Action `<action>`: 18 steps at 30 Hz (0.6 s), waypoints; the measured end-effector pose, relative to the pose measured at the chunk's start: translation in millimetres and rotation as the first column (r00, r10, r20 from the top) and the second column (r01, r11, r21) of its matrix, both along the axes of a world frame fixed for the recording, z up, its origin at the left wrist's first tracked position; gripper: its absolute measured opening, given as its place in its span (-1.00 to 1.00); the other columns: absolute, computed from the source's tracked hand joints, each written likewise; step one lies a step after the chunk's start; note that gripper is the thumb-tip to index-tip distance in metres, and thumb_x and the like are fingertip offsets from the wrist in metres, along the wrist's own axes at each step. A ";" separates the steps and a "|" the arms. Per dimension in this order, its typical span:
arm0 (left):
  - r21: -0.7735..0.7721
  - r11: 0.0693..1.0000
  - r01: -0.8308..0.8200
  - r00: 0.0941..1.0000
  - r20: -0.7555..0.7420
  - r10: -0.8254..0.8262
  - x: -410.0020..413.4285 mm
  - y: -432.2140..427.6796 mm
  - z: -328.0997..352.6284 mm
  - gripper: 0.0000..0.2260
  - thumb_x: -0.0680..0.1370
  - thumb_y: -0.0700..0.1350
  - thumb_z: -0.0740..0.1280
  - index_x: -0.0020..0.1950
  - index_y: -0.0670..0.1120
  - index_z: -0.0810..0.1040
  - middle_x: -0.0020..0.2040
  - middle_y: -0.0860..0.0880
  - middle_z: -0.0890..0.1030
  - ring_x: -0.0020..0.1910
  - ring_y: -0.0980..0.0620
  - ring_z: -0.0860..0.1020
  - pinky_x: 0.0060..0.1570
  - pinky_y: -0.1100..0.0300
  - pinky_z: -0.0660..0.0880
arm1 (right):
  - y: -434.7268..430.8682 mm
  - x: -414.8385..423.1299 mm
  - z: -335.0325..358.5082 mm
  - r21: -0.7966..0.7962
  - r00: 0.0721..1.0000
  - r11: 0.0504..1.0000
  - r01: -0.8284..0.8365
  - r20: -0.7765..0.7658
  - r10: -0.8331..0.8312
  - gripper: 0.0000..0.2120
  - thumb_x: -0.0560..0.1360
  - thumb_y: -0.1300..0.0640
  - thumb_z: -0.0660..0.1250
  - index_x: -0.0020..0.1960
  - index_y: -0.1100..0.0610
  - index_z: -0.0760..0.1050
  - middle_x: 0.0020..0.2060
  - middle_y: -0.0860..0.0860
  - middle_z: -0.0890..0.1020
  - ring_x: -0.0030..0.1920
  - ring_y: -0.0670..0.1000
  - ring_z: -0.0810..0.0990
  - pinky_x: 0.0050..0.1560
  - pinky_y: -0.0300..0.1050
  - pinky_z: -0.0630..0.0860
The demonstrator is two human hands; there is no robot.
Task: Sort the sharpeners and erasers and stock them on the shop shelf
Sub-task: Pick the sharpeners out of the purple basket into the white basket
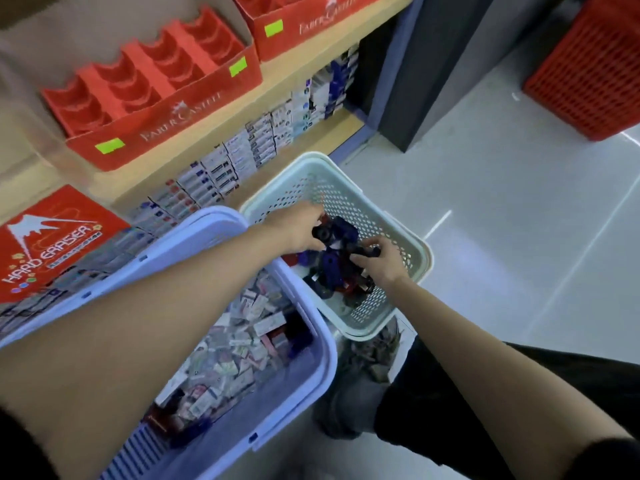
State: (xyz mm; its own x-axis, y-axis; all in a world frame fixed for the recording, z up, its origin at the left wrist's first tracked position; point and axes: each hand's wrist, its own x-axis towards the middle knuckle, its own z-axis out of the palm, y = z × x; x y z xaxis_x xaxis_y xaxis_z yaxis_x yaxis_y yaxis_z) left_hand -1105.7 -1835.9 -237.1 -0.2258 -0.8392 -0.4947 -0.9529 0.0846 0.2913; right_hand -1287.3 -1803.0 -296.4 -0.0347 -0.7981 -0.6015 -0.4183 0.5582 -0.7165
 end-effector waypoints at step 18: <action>0.208 0.700 -0.683 0.606 -0.375 0.702 185.8 275.3 21.6 -0.91 0.56 -0.28 0.29 -0.01 -0.09 0.49 -0.05 -0.08 0.54 -0.19 0.29 0.53 -0.09 0.28 0.44 | 83.4 105.5 139.2 -0.202 0.730 0.820 -0.535 0.379 0.569 -0.85 0.56 0.31 0.22 0.01 0.15 0.53 -0.14 0.04 0.65 -0.16 0.00 0.62 -0.14 -0.15 0.54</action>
